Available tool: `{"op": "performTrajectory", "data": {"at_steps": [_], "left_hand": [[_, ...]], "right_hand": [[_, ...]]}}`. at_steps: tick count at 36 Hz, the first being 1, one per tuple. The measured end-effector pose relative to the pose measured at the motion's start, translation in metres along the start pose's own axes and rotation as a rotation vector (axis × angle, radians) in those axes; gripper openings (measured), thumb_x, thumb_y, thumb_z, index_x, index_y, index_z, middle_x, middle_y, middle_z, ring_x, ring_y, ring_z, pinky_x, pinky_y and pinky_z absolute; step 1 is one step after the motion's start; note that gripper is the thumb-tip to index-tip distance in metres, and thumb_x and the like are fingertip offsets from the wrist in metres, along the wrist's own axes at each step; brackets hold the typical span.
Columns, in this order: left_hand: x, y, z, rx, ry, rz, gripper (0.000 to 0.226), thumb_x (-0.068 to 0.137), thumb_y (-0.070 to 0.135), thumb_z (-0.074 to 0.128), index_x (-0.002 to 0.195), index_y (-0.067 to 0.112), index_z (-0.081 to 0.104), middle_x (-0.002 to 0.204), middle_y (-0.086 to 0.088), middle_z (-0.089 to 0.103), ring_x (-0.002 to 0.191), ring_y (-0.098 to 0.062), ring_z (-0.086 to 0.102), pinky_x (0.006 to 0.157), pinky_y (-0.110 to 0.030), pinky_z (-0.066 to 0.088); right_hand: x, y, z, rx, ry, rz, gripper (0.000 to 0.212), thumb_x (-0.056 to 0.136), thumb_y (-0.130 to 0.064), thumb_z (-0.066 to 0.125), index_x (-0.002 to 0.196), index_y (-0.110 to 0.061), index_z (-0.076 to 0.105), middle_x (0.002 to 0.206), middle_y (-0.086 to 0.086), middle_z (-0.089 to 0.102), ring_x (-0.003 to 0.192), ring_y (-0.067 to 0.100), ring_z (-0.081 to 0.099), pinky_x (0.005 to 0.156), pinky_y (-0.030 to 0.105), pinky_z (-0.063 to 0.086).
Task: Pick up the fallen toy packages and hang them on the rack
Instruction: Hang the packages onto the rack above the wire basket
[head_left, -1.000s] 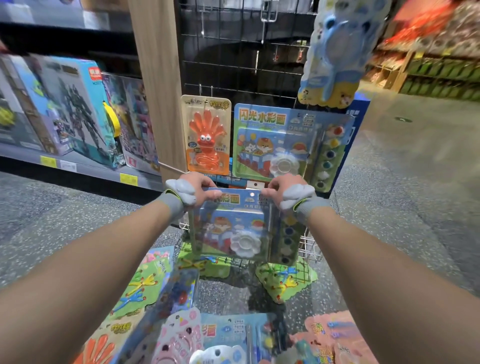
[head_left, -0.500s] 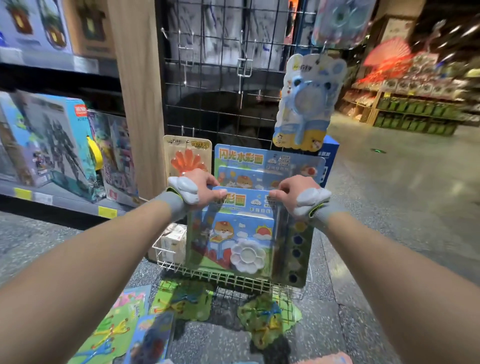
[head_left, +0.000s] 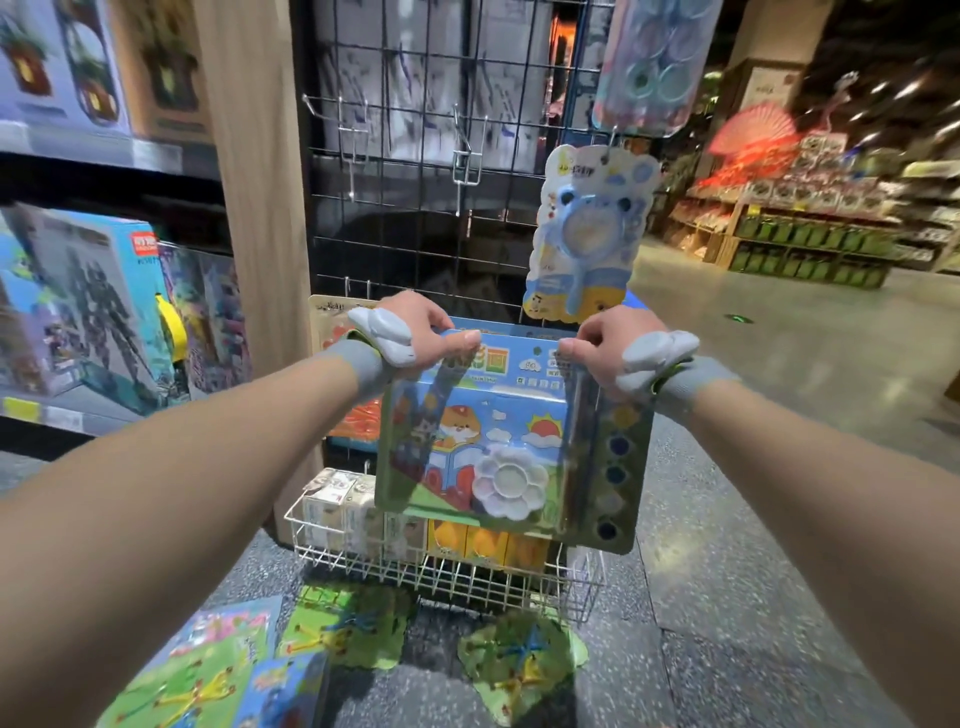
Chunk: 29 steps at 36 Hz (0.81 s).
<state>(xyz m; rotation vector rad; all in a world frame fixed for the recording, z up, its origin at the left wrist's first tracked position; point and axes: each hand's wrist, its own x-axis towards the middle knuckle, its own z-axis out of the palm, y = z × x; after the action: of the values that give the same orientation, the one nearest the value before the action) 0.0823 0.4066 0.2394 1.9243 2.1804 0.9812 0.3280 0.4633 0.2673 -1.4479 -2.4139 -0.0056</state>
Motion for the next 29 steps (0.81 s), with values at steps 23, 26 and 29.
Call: {"op": "performTrajectory", "data": {"at_steps": [23,26,29], "left_hand": [[0.016,0.005,0.008,0.073,0.021,-0.046,0.045,0.084,0.061,0.062,0.08,0.018,0.074,0.077,0.0,0.07,0.066,-0.011,0.06,0.053,-0.022,0.043],[0.016,0.003,0.012,0.075,0.032,-0.056,0.046,0.084,0.062,0.062,0.083,0.017,0.074,0.072,0.005,0.065,0.065,-0.008,0.057,0.052,-0.022,0.039],[0.018,-0.001,0.018,0.092,0.058,-0.055,0.047,0.084,0.063,0.062,0.084,0.018,0.074,0.07,0.008,0.061,0.065,-0.008,0.055,0.054,-0.023,0.038]], "right_hand": [[0.014,0.001,0.005,-0.005,0.012,0.03,0.034,0.096,-0.048,0.051,0.083,-0.02,0.065,0.08,-0.001,0.062,0.073,0.017,0.056,0.056,0.026,0.037],[0.011,0.003,0.008,0.017,0.001,0.029,0.03,0.096,-0.045,0.053,0.086,-0.019,0.065,0.085,-0.001,0.062,0.076,0.018,0.055,0.052,0.024,0.034],[0.012,0.005,0.013,0.061,0.031,0.015,0.025,0.095,-0.041,0.057,0.087,-0.018,0.064,0.091,0.001,0.064,0.085,0.02,0.056,0.065,0.026,0.037]]}}
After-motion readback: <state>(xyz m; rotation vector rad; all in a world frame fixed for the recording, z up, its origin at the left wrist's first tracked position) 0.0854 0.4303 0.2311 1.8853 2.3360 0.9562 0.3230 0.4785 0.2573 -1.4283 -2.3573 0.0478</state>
